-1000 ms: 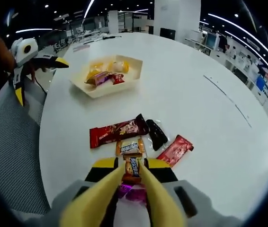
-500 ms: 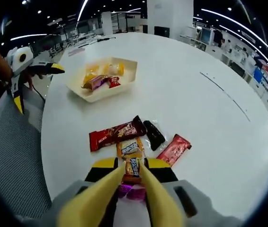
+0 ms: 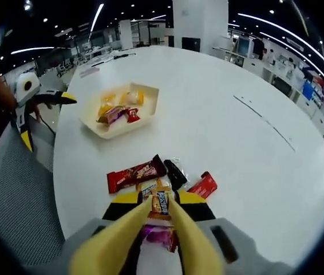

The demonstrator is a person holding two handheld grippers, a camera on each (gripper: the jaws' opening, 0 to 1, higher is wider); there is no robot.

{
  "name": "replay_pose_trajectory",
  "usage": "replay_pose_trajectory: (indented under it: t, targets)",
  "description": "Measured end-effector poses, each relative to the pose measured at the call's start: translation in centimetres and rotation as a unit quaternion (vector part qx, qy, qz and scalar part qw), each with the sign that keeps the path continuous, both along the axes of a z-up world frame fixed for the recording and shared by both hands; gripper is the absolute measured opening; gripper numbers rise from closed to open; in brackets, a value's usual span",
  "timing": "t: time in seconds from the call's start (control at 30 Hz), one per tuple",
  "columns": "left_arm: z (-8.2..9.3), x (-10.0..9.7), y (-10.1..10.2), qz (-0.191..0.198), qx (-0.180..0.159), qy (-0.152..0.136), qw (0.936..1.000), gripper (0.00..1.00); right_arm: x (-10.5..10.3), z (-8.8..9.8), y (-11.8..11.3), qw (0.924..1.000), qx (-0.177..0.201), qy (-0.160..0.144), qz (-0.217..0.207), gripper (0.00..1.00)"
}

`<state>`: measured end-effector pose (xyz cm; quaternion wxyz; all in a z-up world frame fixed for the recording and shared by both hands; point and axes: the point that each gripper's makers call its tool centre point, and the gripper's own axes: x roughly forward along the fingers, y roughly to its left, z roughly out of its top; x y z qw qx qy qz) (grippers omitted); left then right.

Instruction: Place the target food into the container with the food tongs after gripping and lifting it, then release it inside without dropping or visibly crushing the food.

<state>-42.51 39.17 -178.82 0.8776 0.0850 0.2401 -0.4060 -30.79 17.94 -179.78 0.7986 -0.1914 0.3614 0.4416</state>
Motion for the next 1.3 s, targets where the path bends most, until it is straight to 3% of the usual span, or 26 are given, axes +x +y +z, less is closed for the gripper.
replay_pose_trajectory:
  t: [0.7, 0.87, 1.3]
  targets:
    - [0.1, 0.1, 0.0, 0.000, 0.002, -0.006, 1.0000, 0.97, 2.4, 4.2, -0.9, 0.9996, 0.011, -0.011, -0.023, 0.19]
    - [0.2, 0.3, 0.2, 0.006, 0.002, -0.008, 0.9999, 0.97, 2.8, 4.4, -0.9, 0.9994, 0.012, -0.014, -0.028, 0.19]
    - [0.3, 0.4, 0.3, 0.009, 0.004, -0.013, 0.9999, 0.97, 3.3, 5.3, 1.6, 0.9995, 0.017, -0.014, -0.020, 0.20]
